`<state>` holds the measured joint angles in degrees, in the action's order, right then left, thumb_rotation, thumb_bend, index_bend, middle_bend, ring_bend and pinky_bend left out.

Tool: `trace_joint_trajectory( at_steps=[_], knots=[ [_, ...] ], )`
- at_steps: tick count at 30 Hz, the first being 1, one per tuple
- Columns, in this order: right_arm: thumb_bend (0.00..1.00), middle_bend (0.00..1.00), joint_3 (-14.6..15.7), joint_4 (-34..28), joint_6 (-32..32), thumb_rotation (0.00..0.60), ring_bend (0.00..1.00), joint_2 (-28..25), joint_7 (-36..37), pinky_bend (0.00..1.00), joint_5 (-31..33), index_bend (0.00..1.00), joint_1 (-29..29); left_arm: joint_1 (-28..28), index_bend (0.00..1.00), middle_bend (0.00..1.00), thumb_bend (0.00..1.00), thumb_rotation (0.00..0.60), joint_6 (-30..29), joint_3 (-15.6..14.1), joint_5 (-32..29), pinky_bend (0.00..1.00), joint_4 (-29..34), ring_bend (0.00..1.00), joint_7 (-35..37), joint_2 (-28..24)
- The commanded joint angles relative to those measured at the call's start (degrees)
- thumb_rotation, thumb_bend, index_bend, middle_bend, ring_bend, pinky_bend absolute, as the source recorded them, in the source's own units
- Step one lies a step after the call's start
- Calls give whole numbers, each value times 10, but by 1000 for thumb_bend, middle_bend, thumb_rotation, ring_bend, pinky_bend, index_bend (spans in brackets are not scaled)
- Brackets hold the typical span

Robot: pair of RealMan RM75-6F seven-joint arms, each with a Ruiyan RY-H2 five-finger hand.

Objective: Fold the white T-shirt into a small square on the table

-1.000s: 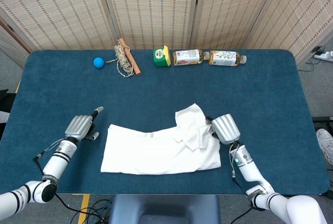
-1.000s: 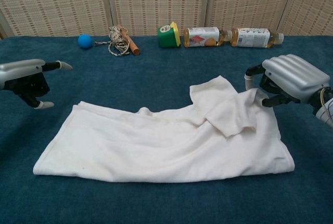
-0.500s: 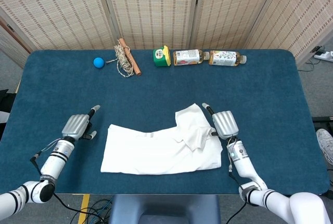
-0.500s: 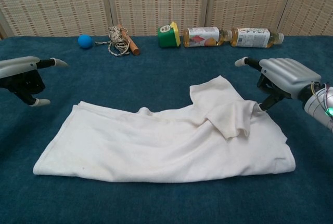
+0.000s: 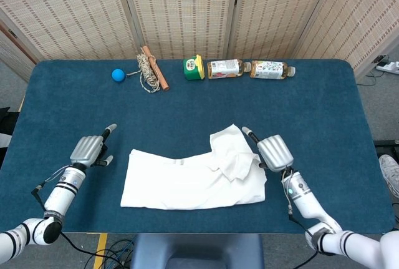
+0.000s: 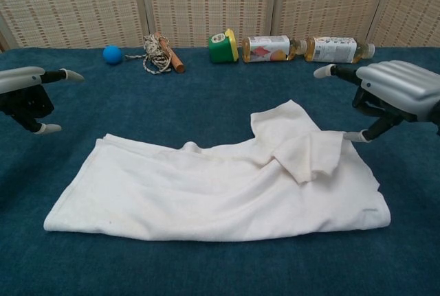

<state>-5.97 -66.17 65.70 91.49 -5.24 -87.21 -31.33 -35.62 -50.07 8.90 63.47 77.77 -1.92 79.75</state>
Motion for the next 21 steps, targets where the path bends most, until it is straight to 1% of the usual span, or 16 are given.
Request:
trace_joint_trajectory(
  at_steps=[1, 5, 9, 12, 17, 21],
  knots=[
    [208, 943, 34, -32, 18, 600, 1000, -34, -9, 1000, -38, 140, 10, 1, 0, 925, 361, 600, -1, 0, -1, 1000, 2, 847, -1, -2],
    [218, 943, 64, -37, 27, 600, 1000, -45, 1, 1000, -72, 210, 15, 0, 0, 925, 361, 600, 0, 1, -4, 1000, 5, 847, -4, -4],
    [236, 945, 85, -24, 27, 600, 1000, -39, 6, 1000, -94, 288, 15, 1, 0, 925, 361, 600, 1, 2, -8, 1000, 10, 847, -3, -5],
    [242, 946, 91, -8, 20, 600, 1000, -31, 5, 1000, -97, 325, 14, 1, 0, 925, 361, 600, 1, 2, -9, 1000, 12, 847, -5, -6],
    [261, 949, 88, 26, 1, 600, 1000, -9, 7, 1000, -90, 409, 7, 1, 0, 925, 361, 600, 2, 2, -12, 1000, 12, 847, -5, -7],
    [278, 950, 84, 45, -10, 600, 1000, 7, 9, 1000, -86, 421, -2, 2, 0, 925, 361, 600, 3, 2, -14, 1000, 10, 847, -4, -7]
  ],
)
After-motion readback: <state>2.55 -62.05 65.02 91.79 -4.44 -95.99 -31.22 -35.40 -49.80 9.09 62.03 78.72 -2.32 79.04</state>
